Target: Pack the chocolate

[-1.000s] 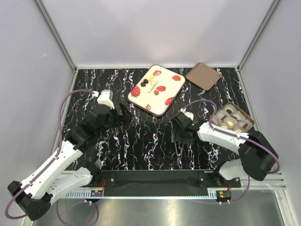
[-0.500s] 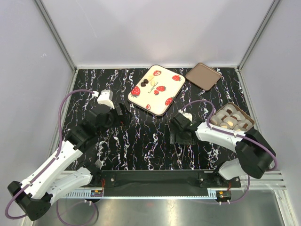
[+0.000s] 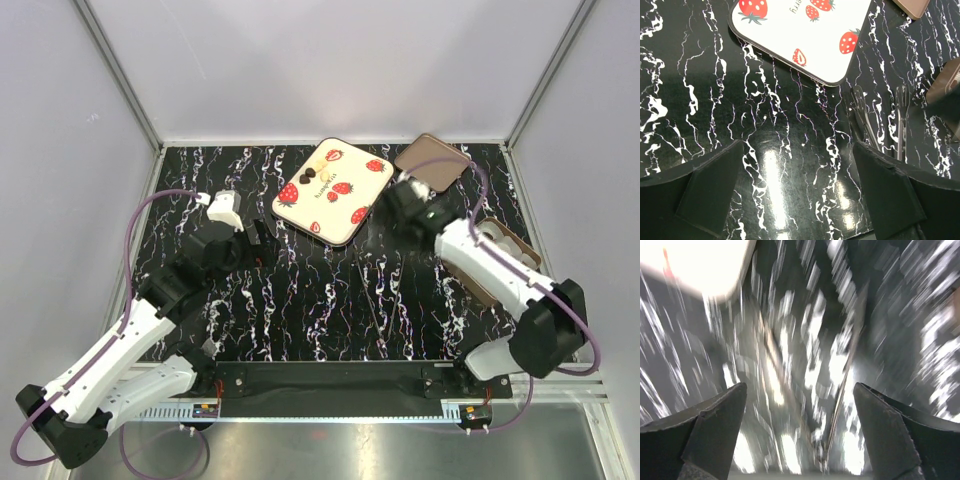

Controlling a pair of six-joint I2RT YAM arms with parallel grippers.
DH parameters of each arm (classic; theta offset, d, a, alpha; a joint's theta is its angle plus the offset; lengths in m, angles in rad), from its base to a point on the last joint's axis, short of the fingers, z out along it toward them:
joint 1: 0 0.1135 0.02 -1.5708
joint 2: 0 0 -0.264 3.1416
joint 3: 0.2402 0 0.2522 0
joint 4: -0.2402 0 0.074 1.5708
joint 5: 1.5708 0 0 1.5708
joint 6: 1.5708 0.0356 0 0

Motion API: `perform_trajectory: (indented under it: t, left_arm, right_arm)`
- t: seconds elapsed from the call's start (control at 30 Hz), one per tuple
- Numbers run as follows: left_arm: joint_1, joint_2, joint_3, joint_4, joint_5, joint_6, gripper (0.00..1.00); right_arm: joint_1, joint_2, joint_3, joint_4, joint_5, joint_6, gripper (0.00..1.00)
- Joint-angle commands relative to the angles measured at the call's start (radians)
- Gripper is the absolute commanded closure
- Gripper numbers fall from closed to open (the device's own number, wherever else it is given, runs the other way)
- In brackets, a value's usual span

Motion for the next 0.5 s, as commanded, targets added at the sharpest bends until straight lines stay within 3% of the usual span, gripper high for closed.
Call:
perform_trajectory:
  t: [0.0,0.07,0.17,0.27,0.4,0.47]
  left_arm:
    - [-0.001,-0.006,0.050,0.048,-0.002,0.041,0.01]
    - [-0.001,-0.002,0.052,0.045,0.009,0.041,0.01]
    - [-0.001,-0.009,0.038,0.052,0.017,0.040,0.01]
    - [-0.001,-0.021,0.024,0.069,0.025,0.036,0.01]
    - [-0.001,-0.015,0.012,0.080,0.044,0.029,0.01]
    - [-0.001,-0.014,0.004,0.088,0.066,0.024,0.01]
  right_arm:
    - [-0.192,0.045,0.160,0.039,0.025,-0.142,0.06]
    - [-0.288,0.132,0.287,0.050,0.062,-0.190,0.15]
    - [-0.431,0.304,0.505,-0.020,0.016,-0.107,0.32]
    - [-0.512,0.483,0.718,-0.107,0.028,-0.020,0.42]
    - [-0.592,0.748,0.992,-0.237,0.084,0.068,0.47]
    - [-0.617,0.807,1.101,-0.261,0.099,0.071,0.48]
